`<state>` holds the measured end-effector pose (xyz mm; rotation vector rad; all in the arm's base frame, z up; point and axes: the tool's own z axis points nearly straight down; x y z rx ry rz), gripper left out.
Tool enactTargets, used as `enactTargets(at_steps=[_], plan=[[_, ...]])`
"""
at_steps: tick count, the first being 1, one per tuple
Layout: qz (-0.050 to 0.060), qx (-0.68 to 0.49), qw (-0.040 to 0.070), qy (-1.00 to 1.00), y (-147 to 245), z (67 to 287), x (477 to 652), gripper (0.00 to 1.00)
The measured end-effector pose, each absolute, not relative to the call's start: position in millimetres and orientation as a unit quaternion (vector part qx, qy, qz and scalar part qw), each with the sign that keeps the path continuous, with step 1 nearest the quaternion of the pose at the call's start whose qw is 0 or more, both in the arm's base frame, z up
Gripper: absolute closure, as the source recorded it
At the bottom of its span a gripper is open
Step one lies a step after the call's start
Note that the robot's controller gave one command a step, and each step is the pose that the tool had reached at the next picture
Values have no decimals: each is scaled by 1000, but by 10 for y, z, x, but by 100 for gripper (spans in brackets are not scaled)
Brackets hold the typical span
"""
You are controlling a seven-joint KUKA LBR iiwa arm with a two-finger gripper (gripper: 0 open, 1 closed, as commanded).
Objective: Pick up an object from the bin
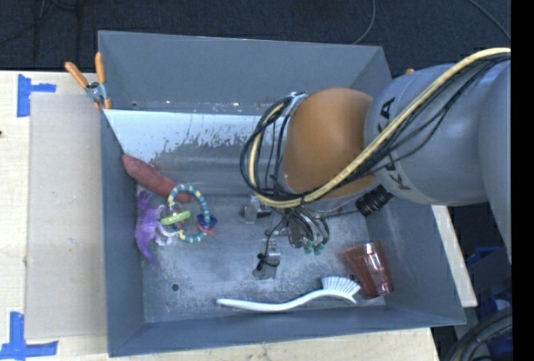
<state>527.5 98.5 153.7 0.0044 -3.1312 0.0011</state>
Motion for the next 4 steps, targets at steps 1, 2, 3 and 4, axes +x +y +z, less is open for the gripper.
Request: enactTargets(at_steps=[1, 2, 3, 4], plan=[[0, 0, 1, -1000, 981, 1579, 5292, 0], [0, -3, 4, -1000, 890, 1524, 5215, 0], [0, 1, 4, -1000, 579, 1501, 5009, 0], [0, 9, 5, -1000, 368, 1282, 4884, 0]])
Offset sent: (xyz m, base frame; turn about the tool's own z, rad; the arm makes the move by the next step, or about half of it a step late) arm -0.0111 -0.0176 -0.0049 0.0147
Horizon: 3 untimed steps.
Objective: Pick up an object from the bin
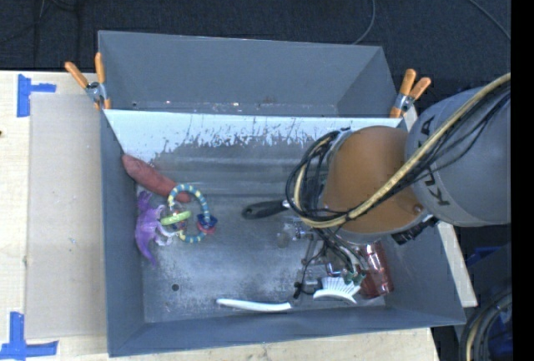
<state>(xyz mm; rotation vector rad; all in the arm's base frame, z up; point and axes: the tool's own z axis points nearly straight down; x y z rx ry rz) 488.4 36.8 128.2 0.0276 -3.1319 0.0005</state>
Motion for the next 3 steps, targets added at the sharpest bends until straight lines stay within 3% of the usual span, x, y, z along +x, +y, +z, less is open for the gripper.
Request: enactTargets(at_steps=[1, 3], plan=[[0, -26, 7, -1000, 285, 1315, 4763, 0], [0, 57, 6, -998, -14, 1052, 4718, 0]])
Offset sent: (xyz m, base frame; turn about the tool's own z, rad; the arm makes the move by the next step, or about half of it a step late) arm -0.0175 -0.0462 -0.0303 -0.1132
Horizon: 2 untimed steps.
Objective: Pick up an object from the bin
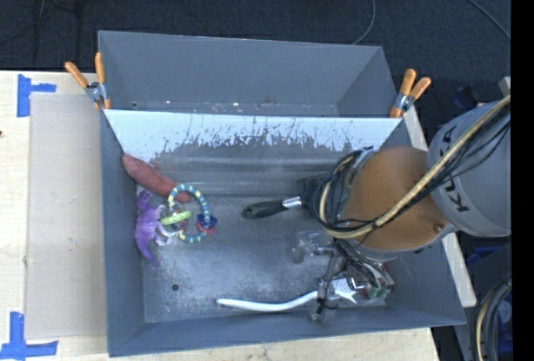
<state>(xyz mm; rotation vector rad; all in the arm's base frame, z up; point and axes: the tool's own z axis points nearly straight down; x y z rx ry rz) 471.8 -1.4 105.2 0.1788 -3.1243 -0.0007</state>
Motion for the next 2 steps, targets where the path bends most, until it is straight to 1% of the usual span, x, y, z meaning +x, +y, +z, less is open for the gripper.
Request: enactTargets(at_steps=[1, 2], plan=[[-1, 122, 7, -993, -390, 691, 4788, 100], [-1, 122, 7, -993, -390, 690, 4788, 100]])
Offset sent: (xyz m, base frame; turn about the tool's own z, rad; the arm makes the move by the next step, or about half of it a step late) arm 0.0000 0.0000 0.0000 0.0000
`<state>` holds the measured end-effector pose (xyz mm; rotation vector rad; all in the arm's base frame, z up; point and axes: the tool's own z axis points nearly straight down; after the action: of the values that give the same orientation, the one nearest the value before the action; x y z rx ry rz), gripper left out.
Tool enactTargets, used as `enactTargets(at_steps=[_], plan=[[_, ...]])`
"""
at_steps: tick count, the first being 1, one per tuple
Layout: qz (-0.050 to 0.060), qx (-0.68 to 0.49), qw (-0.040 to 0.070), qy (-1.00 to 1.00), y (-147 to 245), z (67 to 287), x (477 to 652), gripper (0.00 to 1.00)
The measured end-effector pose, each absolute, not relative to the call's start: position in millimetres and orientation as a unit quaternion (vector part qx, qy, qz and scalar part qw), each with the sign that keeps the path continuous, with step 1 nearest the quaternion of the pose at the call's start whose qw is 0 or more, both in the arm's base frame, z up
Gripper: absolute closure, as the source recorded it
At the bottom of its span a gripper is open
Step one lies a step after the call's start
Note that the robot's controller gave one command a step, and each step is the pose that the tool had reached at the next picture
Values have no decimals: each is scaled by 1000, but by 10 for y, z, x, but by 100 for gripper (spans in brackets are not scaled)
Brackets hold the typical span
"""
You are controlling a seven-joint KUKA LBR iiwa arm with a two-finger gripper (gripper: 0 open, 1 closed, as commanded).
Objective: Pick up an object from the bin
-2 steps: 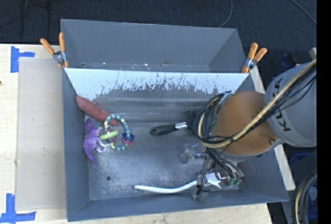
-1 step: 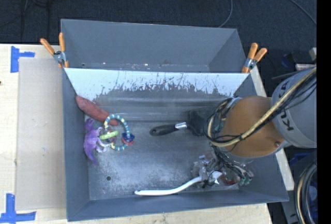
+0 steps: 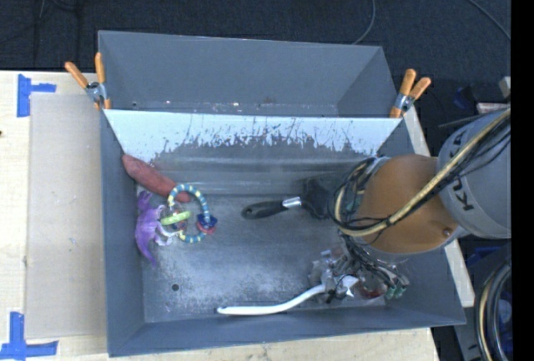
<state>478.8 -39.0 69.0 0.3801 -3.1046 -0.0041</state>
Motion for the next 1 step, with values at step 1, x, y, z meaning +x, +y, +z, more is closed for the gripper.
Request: enactTargets(at_steps=[1], plan=[[-2, 112, 8, -994, -365, 857, 4859, 100]])
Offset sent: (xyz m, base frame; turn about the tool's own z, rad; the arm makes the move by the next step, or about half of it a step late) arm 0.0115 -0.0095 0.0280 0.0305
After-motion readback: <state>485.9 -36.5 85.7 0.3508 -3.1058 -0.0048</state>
